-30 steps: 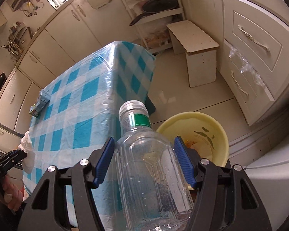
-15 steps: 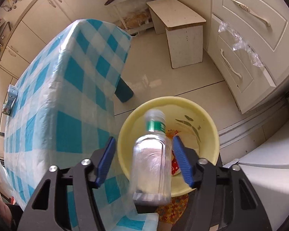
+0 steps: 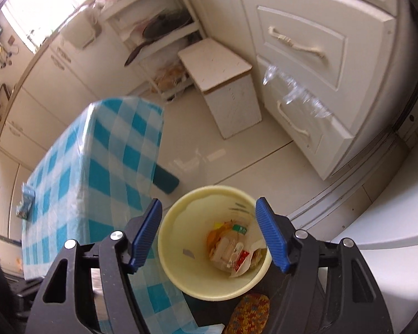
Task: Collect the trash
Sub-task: 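Open both tools over the yellow bucket to drop the tissue and bottle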
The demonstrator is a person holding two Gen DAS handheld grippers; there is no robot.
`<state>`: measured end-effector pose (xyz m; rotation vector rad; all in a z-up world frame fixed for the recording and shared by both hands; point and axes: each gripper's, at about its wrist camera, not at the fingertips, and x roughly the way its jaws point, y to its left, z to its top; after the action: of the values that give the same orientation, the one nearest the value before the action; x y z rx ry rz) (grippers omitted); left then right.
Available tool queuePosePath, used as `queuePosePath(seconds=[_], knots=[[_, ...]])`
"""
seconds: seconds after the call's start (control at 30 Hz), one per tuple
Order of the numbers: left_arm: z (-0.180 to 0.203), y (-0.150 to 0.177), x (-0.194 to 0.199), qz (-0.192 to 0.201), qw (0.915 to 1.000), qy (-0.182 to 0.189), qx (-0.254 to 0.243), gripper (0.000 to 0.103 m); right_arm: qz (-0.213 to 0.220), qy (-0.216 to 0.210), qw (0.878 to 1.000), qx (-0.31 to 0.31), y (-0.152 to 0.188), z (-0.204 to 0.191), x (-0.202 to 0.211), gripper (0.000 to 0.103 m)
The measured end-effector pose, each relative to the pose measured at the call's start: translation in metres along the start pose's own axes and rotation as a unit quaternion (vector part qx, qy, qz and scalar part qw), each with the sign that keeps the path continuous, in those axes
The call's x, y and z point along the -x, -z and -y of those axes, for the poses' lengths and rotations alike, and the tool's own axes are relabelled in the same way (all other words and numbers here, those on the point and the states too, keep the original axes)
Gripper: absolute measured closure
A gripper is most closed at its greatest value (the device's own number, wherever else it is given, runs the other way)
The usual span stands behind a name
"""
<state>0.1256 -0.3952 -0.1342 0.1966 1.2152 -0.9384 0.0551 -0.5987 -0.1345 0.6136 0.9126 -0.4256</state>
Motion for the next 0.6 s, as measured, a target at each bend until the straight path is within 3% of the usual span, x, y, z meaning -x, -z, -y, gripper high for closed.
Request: queuePosePath(seconds=[0.17,0.23,0.3,0.4,0.6], knots=[[0.009,-0.017,-0.043,-0.045,0.9977,-0.045,0.025,0.085,0.049,0.010,0.999,-0.007,-0.013,0.006,0.032,0.031],[0.010,-0.024,-0.056,-0.064,0.9961,-0.047,0.038,0.065,0.063,0.012,0.998,-0.001,-0.016,0.004,0.042,0.030],[0.014,-0.028,-0.060,-0.067,0.9958,-0.049,0.037,0.056,0.076,0.013,0.997,0.010,-0.020,0.001,0.051,0.030],[0.017,-0.027,-0.053,-0.064,0.9961,-0.053,0.031,0.049,0.095,0.021,0.995,0.035,-0.020,-0.004,0.066,0.030],[0.007,-0.009,-0.011,-0.039,0.9971,-0.061,0.026,0.048,0.121,0.044,0.988,0.091,-0.006,-0.012,0.099,0.030]])
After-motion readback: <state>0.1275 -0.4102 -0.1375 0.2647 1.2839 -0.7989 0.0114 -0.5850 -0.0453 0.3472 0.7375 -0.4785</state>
